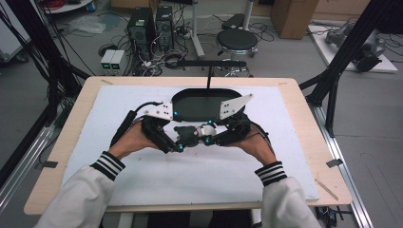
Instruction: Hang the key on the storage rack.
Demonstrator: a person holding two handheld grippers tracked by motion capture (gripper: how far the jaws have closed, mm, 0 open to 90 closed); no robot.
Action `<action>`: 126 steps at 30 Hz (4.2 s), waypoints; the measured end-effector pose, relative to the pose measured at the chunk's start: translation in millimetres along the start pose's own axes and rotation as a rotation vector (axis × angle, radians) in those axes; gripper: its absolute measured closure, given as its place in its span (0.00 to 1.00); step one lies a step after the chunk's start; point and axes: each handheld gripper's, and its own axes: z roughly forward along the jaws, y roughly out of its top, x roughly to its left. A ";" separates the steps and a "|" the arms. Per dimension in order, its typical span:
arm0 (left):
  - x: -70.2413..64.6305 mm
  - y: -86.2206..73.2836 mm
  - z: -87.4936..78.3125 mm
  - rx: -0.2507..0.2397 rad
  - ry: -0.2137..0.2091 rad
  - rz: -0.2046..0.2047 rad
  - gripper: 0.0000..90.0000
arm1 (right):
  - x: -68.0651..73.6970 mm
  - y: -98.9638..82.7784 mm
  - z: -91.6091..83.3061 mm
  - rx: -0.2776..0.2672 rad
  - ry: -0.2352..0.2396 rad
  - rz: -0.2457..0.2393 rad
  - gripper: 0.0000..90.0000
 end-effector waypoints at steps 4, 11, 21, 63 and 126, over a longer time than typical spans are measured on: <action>2.2 -6.8 -13.0 -0.038 0.033 -0.022 0.02 | -1.7 -1.9 -5.7 -0.028 -0.031 0.040 0.62; 3.2 -26.2 -45.7 -0.111 0.175 -0.100 0.02 | -4.3 -7.8 -17.7 -0.087 -0.115 0.101 0.62; -7.0 -70.4 -93.9 -0.194 0.383 -0.124 0.02 | -10.5 -22.9 -41.3 -0.182 -0.287 0.206 0.62; -56.5 -179.8 -131.5 -0.426 0.683 -0.272 0.02 | -30.5 -34.7 -86.3 -0.271 -0.730 0.369 0.62; -61.4 -198.1 -122.1 -0.479 0.753 -0.277 0.02 | -80.7 -39.3 -104.4 -0.327 -0.966 0.473 0.61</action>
